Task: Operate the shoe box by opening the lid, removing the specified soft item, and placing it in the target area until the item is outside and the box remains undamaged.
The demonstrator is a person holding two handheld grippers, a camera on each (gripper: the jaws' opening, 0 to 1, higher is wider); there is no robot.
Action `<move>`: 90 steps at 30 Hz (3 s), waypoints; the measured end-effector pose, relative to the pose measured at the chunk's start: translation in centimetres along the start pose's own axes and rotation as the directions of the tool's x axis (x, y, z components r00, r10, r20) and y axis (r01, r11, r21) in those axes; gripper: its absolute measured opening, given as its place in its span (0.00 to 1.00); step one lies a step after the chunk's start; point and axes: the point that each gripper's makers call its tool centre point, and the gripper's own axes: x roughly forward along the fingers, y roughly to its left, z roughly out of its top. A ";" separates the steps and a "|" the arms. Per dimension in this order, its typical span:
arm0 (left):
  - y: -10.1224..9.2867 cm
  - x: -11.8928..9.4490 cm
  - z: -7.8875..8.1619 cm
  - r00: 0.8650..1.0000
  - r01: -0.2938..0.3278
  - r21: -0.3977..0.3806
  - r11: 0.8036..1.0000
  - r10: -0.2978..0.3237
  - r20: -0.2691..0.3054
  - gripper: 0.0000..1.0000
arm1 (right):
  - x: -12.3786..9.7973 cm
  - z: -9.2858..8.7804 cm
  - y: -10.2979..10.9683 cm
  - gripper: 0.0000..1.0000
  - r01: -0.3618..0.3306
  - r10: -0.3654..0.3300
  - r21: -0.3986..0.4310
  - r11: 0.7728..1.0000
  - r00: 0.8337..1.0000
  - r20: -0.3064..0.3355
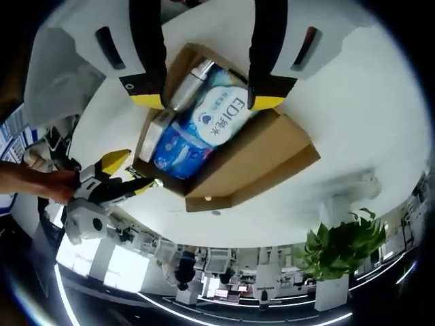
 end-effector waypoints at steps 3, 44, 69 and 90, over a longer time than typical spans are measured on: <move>0.2 -0.3 -0.3 1.000 -0.006 -0.011 1.000 0.006 0.005 0.49 | 0.2 -0.2 0.5 0.61 -0.008 0.008 -0.006 1.000 1.000 -0.008; 2.0 6.1 -1.3 0.973 0.075 0.317 0.945 -0.001 -0.229 0.55 | 7.5 0.1 0.7 0.65 -0.136 0.048 -0.314 0.940 0.961 -0.271; 2.9 9.4 -4.2 0.928 0.175 0.444 0.879 0.004 -0.373 0.54 | 12.2 -2.5 -0.4 0.65 -0.256 0.045 -0.428 0.867 0.894 -0.445; 2.6 9.8 -4.6 0.923 0.200 0.447 0.872 -0.014 -0.385 0.53 | 12.8 -3.5 0.0 0.64 -0.270 0.051 -0.441 0.856 0.892 -0.448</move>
